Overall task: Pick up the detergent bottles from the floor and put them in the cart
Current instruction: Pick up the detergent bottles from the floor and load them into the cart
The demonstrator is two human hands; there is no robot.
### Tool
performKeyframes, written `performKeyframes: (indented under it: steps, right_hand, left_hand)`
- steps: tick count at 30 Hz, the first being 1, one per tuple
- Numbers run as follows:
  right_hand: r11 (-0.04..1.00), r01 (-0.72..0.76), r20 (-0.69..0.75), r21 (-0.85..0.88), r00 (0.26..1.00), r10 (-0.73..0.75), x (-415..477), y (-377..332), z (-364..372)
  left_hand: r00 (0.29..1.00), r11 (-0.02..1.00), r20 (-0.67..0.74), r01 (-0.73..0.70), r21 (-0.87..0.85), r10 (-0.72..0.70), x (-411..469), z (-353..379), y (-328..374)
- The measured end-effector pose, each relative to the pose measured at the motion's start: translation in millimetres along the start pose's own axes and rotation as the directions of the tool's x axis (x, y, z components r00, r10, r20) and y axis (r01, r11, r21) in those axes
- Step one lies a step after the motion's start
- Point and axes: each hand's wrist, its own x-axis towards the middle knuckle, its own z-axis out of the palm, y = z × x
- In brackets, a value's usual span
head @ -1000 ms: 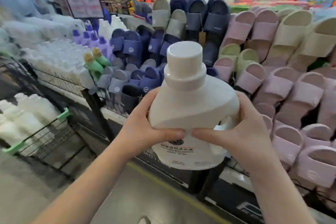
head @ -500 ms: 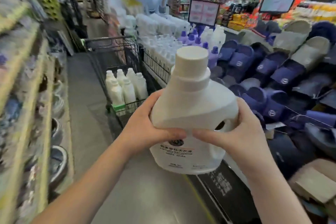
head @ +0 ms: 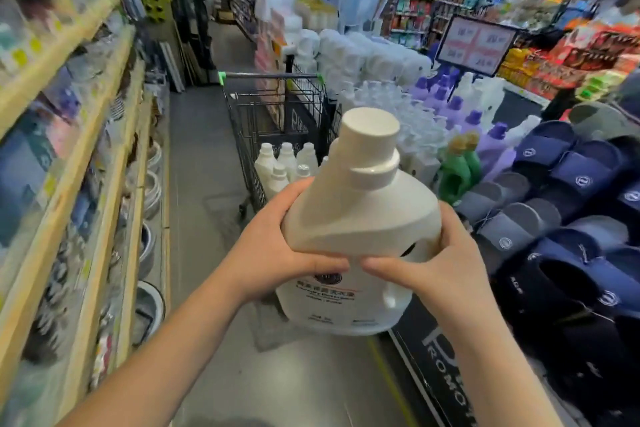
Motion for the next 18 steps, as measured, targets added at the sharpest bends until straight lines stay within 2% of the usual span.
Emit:
performKeyframes:
  steps: [10,18]
  right_hand:
    - [1.000,-0.011,0.119,0.019,0.993,0.009,135,34,63]
    - [0.997,-0.020,0.212,0.071,0.977,0.005,275,93,89]
  left_hand:
    - [0.993,0.998,-0.098,0.067,-0.011,-0.068,91,-53,-64]
    - [0.977,0.980,-0.161,0.161,0.113,-0.142,207,-71,-125]
